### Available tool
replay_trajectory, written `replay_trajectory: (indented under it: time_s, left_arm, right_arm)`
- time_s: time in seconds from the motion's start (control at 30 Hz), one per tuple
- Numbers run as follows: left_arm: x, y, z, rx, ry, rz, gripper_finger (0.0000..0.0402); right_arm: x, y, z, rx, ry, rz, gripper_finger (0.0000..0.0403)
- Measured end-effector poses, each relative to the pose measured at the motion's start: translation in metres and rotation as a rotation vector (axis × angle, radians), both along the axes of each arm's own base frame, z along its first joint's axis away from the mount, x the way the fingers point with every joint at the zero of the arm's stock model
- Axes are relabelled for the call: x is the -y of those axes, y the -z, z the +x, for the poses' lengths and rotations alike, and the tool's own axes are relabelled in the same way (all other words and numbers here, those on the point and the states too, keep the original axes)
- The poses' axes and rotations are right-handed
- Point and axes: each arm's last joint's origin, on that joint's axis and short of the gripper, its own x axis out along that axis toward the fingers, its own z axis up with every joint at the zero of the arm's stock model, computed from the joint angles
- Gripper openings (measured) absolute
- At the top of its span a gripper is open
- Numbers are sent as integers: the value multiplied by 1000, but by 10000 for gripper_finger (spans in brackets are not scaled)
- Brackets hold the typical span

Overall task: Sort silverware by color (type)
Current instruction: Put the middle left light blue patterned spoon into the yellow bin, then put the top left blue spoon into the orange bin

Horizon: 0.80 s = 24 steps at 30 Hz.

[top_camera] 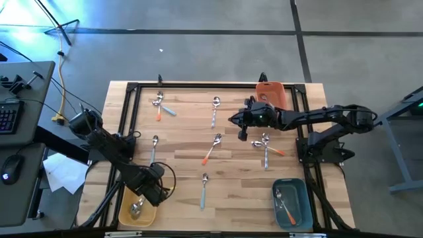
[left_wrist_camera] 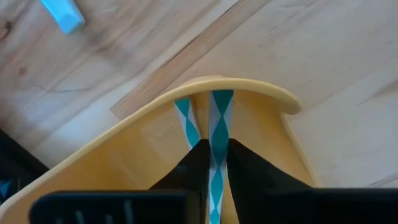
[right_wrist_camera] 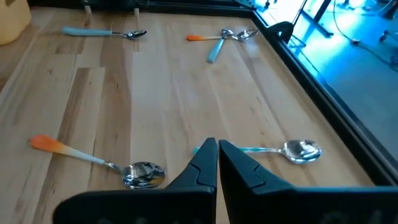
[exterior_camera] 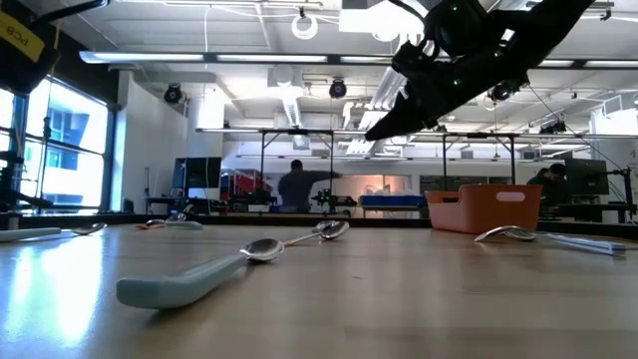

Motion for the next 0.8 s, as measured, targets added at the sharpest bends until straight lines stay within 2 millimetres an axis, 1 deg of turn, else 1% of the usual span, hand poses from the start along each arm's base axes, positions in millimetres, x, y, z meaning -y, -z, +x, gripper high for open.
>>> replay_trajectory:
  time_s: [0.2,0.3,0.4,0.53,0.67,0.73,0.8]
  left_arm:
    - [0,-1,0,-1,66,0,93]
    - [2,-6,3,17,119,-5,111]
    - [5,-14,6,35,209,-11,122]
    - [4,-36,17,51,321,-9,125]
    - [2,-64,30,137,440,56,115]
    - [-5,-76,37,157,493,105,108]
    - [-18,-87,45,147,548,170,95]
  right_arm:
    - [0,-2,1,17,-9,-23,0]
    - [0,-3,1,21,-19,-44,0]
    - [2,-5,2,27,-29,-83,0]
    - [9,-12,4,39,-21,-119,0]
    - [14,-17,5,26,-20,-141,0]
    - [16,-19,5,18,-23,-155,0]
    - [18,-20,5,8,-24,-160,0]
